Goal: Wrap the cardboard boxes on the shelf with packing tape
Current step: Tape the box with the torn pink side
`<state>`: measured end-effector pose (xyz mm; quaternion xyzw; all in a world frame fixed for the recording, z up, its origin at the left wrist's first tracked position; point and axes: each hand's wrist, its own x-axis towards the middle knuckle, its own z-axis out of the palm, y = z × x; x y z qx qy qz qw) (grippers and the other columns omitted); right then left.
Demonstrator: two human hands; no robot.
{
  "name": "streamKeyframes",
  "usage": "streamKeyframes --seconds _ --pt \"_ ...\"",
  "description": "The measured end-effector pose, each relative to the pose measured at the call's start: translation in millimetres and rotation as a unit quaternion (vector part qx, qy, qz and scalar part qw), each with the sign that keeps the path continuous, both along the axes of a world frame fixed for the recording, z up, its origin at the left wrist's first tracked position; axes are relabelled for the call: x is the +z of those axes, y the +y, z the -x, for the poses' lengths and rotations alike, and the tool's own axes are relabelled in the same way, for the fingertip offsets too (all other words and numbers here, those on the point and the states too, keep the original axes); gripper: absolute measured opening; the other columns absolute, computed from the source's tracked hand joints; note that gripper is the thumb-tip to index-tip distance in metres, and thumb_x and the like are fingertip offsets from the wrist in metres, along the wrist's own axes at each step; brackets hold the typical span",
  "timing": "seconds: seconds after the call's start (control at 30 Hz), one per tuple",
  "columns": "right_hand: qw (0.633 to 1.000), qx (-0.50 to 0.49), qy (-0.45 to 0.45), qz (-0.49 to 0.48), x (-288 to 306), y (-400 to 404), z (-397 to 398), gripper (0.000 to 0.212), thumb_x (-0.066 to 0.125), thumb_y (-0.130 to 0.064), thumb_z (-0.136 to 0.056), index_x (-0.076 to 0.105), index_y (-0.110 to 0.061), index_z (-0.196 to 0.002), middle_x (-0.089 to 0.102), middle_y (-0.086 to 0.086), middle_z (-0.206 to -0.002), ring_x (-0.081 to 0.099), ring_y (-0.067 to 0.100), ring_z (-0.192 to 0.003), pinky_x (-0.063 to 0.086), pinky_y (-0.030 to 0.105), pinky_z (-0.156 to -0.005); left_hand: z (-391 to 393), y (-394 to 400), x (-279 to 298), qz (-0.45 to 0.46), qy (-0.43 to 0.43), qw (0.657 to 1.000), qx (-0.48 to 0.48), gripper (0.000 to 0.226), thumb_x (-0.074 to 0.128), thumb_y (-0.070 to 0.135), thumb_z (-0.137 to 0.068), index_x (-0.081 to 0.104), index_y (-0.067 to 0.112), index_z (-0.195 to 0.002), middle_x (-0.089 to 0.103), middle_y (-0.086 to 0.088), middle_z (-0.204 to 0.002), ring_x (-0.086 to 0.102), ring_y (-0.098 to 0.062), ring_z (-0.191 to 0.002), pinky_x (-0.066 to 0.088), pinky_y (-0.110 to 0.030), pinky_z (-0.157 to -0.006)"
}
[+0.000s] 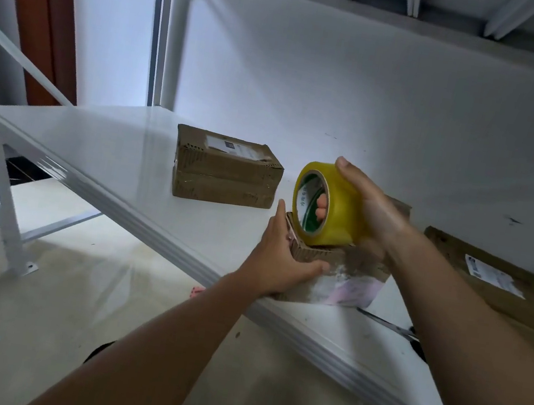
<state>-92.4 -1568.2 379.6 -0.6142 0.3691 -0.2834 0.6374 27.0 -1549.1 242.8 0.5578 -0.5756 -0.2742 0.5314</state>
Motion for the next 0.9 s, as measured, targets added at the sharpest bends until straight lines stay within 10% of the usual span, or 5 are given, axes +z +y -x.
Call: streamKeyframes --seconds 0.4,0.73,0.9 --pt "0.962 0.054 0.266 -0.026 18.5 18.5 39.6 0.062 0.071 -0.051 -0.059 0.066 -0.011 -0.106 0.072 0.012 -0.085 0.07 0.024 -0.066 0.057 0.033 -0.056 4.9 -6.4 3.6 -0.018 0.011 1.0 0.003 0.139 0.08 0.056 -0.049 -0.015 0.035 -0.149 0.022 -0.002 -0.153 0.027 -0.02 -0.14 0.031 -0.047 -0.113" --pt "0.979 0.014 0.185 -0.081 -30.1 30.8 55.4 0.055 0.069 -0.047 -0.067 0.064 -0.007 -0.104 0.069 0.014 -0.074 0.065 0.021 -0.063 0.057 0.032 -0.061 1.8 -5.5 9.4 -0.039 0.017 0.998 -0.044 0.151 0.086 0.04 -0.045 -0.026 0.028 -0.146 0.023 -0.009 -0.154 0.025 -0.024 -0.142 0.026 -0.048 -0.115" --pt "0.985 0.013 0.146 -0.087 -47.9 40.4 65.3 0.071 0.072 -0.049 -0.064 0.064 -0.002 -0.116 0.064 0.028 -0.113 0.061 0.035 -0.095 0.053 0.045 -0.091 0.1 -4.5 10.1 -0.065 0.015 0.993 -0.099 0.149 0.085 0.025 -0.049 -0.028 0.027 -0.145 0.015 -0.009 -0.156 0.025 -0.027 -0.142 0.03 -0.048 -0.113"
